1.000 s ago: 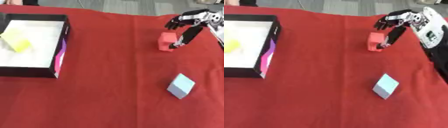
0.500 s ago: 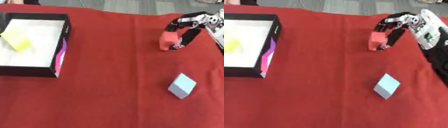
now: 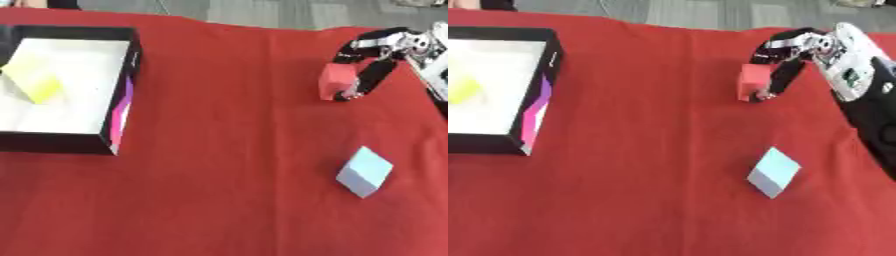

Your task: Pick up the objects with one hand, pass them to the other hand, and then place them into the box on the other side of the table.

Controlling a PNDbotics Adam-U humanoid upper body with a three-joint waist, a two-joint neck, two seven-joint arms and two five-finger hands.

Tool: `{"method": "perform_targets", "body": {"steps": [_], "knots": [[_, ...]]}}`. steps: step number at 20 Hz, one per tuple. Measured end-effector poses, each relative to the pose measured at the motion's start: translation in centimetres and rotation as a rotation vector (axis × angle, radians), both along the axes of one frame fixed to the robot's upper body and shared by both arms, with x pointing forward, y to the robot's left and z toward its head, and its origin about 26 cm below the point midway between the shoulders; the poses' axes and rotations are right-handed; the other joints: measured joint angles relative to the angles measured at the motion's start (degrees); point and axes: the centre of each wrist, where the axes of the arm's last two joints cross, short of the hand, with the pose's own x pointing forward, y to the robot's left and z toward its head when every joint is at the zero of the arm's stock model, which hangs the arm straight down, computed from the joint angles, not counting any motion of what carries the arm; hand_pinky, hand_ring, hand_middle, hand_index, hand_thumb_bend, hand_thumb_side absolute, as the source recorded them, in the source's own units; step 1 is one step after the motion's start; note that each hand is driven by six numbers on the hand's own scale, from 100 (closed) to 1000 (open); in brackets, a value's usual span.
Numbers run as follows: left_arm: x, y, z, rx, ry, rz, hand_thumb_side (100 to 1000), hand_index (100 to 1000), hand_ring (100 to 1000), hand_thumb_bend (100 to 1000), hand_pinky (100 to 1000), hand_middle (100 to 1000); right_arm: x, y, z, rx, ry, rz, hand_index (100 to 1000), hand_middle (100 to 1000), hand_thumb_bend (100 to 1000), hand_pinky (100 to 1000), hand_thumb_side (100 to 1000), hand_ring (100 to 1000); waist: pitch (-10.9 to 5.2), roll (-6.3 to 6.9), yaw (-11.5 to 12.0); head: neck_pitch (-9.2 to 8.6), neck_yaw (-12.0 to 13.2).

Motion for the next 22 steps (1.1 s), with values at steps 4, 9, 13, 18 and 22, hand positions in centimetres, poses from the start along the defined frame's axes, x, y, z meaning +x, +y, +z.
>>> {"method": "perform_targets", "body": {"steps": [4, 9, 13, 18, 22], "knots": [[0.00, 0.00, -0.01, 0.000, 0.000, -0.001, 880, 697, 755, 100, 819, 663, 0.01, -0.10, -0.27, -0.003, 0.008, -0.005, 706, 625, 467, 963, 158, 863, 0.00, 0.00, 0.0, 0.00, 0.0], [-0.01, 0.02, -0.05, 0.001, 0.001, -0.003, 881, 697, 756, 100, 821, 663, -0.23, -0.38, -0.33, -0.014, 0.012, -0.006, 728, 648, 462, 964, 158, 865, 0.00, 0.00, 0.0, 0.00, 0.0], [-0.02, 0.04, -0.10, 0.002, 0.004, -0.004, 883, 698, 756, 100, 822, 664, -0.36, -0.38, -0.29, -0.016, 0.013, -0.006, 726, 646, 454, 963, 144, 863, 0.00, 0.00, 0.0, 0.00, 0.0], [-0.05, 0.09, -0.25, 0.004, 0.012, -0.003, 884, 698, 757, 100, 823, 664, -0.41, -0.60, -0.30, -0.018, 0.017, -0.013, 732, 652, 432, 963, 112, 860, 0.00, 0.00, -0.1, 0.00, 0.0], [-0.05, 0.09, -0.27, 0.005, 0.012, -0.002, 887, 698, 757, 100, 823, 663, -0.42, -0.60, -0.30, -0.019, 0.016, -0.014, 713, 631, 421, 957, 100, 847, 0.00, 0.00, -0.1, 0.00, 0.0]]}}
